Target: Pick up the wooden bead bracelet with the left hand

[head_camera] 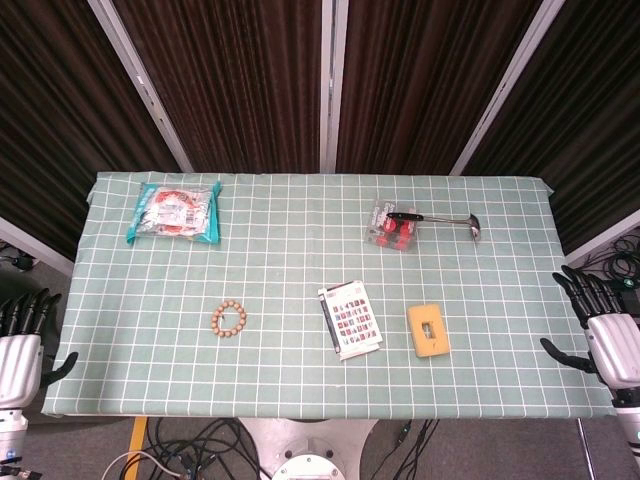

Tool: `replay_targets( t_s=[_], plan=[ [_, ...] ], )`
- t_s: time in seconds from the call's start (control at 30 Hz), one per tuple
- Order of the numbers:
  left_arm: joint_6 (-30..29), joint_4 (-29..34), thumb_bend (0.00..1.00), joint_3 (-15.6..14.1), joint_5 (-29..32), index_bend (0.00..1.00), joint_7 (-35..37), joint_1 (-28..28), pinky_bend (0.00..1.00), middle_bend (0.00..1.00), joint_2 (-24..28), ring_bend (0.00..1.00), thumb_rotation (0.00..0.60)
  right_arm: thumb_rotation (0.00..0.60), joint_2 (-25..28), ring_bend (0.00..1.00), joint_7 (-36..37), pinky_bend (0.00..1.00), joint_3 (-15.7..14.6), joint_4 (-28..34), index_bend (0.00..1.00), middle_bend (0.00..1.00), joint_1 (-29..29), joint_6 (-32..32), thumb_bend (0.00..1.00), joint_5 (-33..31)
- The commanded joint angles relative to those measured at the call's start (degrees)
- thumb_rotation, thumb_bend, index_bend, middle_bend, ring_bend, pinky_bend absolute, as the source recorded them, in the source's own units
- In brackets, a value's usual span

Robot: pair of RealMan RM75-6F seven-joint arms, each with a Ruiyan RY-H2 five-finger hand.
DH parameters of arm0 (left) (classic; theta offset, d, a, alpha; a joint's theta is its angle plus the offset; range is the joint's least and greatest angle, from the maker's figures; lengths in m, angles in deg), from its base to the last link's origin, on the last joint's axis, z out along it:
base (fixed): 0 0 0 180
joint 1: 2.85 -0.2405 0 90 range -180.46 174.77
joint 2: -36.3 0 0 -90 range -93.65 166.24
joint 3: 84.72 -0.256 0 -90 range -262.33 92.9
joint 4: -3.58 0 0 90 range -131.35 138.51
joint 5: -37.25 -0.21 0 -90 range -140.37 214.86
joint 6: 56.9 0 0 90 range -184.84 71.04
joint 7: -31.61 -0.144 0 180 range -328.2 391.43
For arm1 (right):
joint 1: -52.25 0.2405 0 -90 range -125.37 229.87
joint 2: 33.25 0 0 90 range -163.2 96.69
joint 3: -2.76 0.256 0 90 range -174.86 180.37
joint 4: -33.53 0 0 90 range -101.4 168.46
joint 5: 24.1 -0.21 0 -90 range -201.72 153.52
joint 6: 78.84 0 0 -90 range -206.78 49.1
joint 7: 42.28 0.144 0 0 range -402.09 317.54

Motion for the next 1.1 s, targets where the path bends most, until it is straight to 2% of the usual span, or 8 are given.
replay_targets(
  t_s=[0.03, 0.17, 0.33, 0.5, 0.6, 0.7, 0.87, 1.1],
  plan=[
    [0.12, -0.05, 0.21, 0.03, 0.1, 0.1, -0.11, 0.01, 0.0, 0.05, -0.09, 0.0, 0.6, 0.6, -0.01, 0.0, 0.03, 0.0, 0.02, -0.01, 0.0, 0.0, -0.01, -0.04, 0.12, -0.03],
    [0.99, -0.13, 0.21, -0.14, -0.91, 0.1, -0.22, 0.69, 0.0, 0.06, 0.04, 0.0, 0.6, 0.6, 0.26, 0.0, -0.04, 0.0, 0.08, 0.08, 0.0, 0.0, -0.1, -0.31, 0.12, -0.05],
    [4.32, -1.39, 0.21, -0.24, -5.96, 0.14, 0.81, 4.41, 0.0, 0.13, 0.27, 0.0, 0.6, 0.6, 0.93, 0.0, -0.43, 0.0, 0.65, 0.43, 0.0, 0.0, -0.39, -1.83, 0.12, 0.05],
    [12.38, -3.8, 0.2, -0.45, -14.57, 0.29, 2.64, 12.8, 0.01, 0.28, -1.07, 0.03, 0.6, 0.6, 1.45, 0.0, -0.74, 0.0, 0.88, 0.85, 0.0, 0.0, -0.6, -2.54, 0.12, 0.1],
    [18.4, -6.29, 0.21, -0.44, -17.45, 0.34, 3.57, 18.13, 0.02, 0.34, -3.56, 0.08, 0.6, 0.6, 1.63, 0.0, -1.01, 0.0, 0.82, 1.08, 0.0, 0.0, -0.76, -2.6, 0.12, 0.02],
    [25.09, -8.86, 0.2, -0.3, -18.19, 0.36, 2.99, 23.12, 0.02, 0.36, -6.55, 0.08, 0.6, 0.6, 1.76, 0.0, -1.22, 0.0, 0.81, 1.31, 0.0, 0.01, -0.86, -2.55, 0.12, -0.14],
    [32.71, -14.69, 0.21, -0.06, -17.14, 0.37, 1.86, 28.77, 0.02, 0.36, -12.57, 0.08, 0.6, 0.6, 1.81, 0.0, -1.34, 0.0, 0.87, 1.44, 0.0, 0.01, -0.99, -2.33, 0.12, -0.62],
    [34.81, -20.55, 0.21, -0.85, -14.25, 0.38, -4.67, 29.6, 0.02, 0.36, -18.06, 0.08, 0.6, 0.6, 1.67, 0.0, -1.17, 0.0, 1.0, 1.23, 0.0, 0.01, -1.05, -1.73, 0.12, -1.45]
  ],
)
